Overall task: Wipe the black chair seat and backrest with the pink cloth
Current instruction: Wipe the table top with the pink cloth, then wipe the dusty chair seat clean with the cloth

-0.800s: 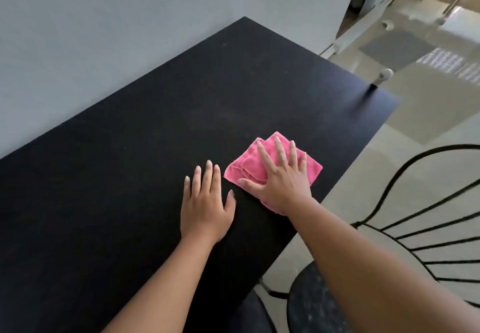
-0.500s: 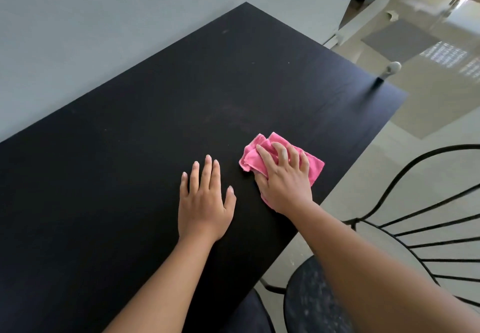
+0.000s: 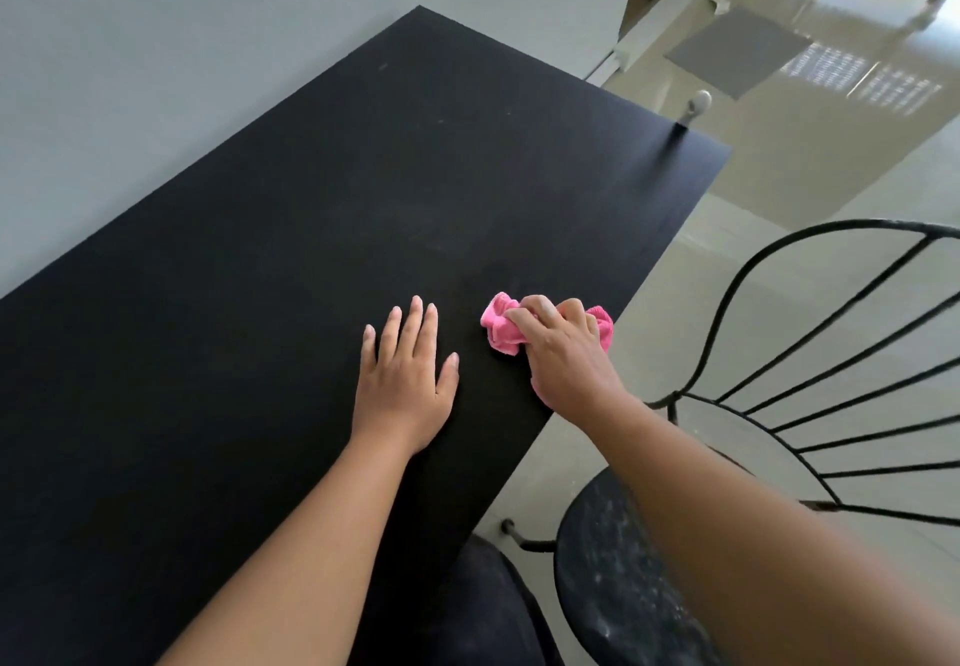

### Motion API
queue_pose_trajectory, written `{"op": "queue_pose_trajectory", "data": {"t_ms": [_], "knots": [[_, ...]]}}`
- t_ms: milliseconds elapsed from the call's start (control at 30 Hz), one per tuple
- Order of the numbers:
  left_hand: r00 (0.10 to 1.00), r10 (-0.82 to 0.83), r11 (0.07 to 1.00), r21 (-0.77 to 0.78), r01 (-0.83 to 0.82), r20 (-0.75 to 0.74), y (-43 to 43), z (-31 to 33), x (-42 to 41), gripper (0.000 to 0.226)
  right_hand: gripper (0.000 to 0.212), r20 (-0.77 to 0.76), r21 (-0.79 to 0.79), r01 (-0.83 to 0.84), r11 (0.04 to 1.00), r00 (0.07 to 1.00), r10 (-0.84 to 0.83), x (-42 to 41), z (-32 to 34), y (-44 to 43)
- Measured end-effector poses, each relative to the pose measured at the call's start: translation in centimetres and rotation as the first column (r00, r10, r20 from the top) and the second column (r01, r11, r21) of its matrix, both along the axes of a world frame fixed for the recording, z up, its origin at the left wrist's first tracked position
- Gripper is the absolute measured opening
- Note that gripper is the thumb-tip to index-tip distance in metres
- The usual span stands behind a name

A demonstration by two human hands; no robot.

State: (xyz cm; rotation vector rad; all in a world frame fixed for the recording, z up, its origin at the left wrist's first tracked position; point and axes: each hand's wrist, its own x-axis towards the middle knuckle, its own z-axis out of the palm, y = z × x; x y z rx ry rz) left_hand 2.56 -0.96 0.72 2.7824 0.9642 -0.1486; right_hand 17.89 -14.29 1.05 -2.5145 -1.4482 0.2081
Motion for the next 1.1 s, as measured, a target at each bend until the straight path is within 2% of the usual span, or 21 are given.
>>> {"op": "queue_pose_trajectory", "data": {"t_ms": [100, 167, 300, 433, 600, 700, 867, 1000, 1100], "knots": [[0.99, -0.133, 0.99, -0.043, 0.135, 0.049, -2.3, 0.5, 2.4, 0.066, 0.053, 0.01, 0.007, 0.052, 0.999, 0.999, -0.052, 1.6, -0.4, -4.1], [0.97, -0.23, 0.971, -0.047, 0.234, 0.078, -4.4, 0.8, 4.4, 0.066, 0.056, -0.024, 0.057, 0.145, 0.988, 0.989, -0.144, 2.6, -0.6, -7.5], [0.897, -0.431, 0.899, -0.038, 0.437, 0.098, -9.3, 0.9, 8.4, 0.072, 0.048, -0.072, 0.105, 0.36, 0.927, 0.932, -0.354, 4.2, -0.5, -15.4], [0.79, -0.602, 0.793, -0.028, 0.609, 0.113, -15.3, 0.4, 11.6, 0.07, 0.044, -0.119, 0.082, 0.569, 0.818, 0.821, -0.559, 4.9, -0.9, -23.7], [0.649, -0.755, 0.649, -0.036, 0.76, 0.09, -22.8, -1.6, 14.1, 0.07, 0.041, -0.181, 0.076, 0.744, 0.664, 0.665, -0.725, 4.3, -2.6, -33.0], [0.591, -0.804, 0.589, -0.053, 0.806, 0.058, -26.1, -3.7, 14.4, 0.072, 0.041, -0.236, 0.073, 0.813, 0.578, 0.577, -0.782, 3.7, -4.3, -37.4], [0.581, -0.813, 0.582, -0.072, 0.81, -0.031, -28.9, -9.4, 13.3, 0.075, 0.033, -0.344, 0.078, 0.877, 0.473, 0.469, -0.813, 3.3, -8.7, -41.3], [0.604, -0.793, 0.609, -0.108, 0.786, -0.082, -29.3, -14.9, 11.8, 0.078, 0.032, -0.408, 0.083, 0.889, 0.451, 0.443, -0.798, 4.1, -14.0, -42.1], [0.62, -0.775, 0.631, -0.11, 0.768, -0.121, -28.9, -19.1, 10.9, 0.078, 0.034, -0.429, 0.076, 0.868, 0.491, 0.473, -0.769, 4.6, -18.4, -41.9]]}}
